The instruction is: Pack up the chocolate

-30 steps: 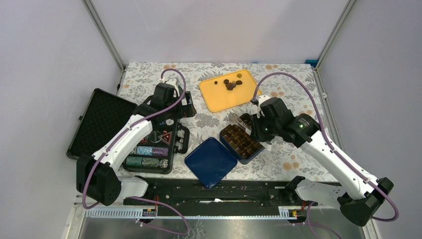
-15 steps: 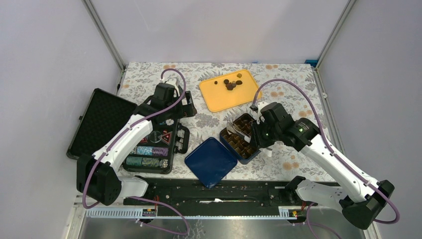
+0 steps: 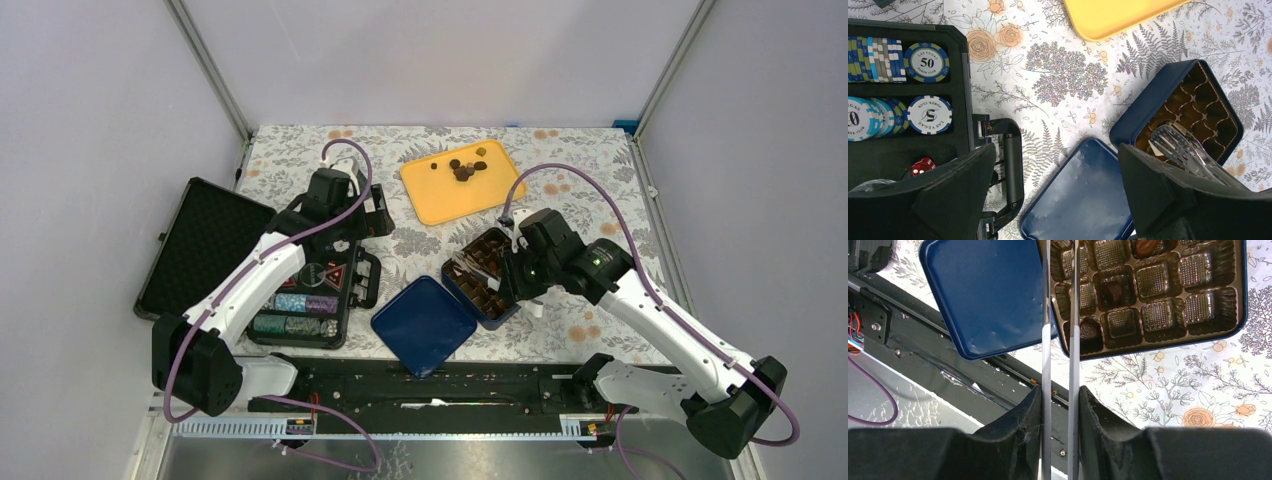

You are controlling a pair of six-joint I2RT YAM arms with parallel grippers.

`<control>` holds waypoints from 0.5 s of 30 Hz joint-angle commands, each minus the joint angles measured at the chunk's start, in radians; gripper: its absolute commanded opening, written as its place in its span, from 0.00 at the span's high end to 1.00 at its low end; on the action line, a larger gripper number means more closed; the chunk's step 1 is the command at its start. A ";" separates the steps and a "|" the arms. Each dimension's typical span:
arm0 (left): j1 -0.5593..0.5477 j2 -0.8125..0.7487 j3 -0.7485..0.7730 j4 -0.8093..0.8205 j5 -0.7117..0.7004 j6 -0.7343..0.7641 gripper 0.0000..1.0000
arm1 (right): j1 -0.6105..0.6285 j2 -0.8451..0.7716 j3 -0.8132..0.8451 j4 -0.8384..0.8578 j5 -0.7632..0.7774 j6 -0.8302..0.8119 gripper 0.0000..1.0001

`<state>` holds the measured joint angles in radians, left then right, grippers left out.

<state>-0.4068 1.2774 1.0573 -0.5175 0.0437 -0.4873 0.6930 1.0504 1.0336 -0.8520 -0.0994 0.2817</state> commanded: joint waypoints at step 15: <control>-0.001 -0.014 0.001 0.034 -0.001 0.008 0.01 | 0.011 0.016 0.037 0.041 0.004 -0.003 0.68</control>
<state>-0.4068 1.2774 1.0531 -0.5217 0.0429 -0.4870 0.6937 1.0672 1.0336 -0.8436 -0.0986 0.2821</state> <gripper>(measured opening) 0.986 0.396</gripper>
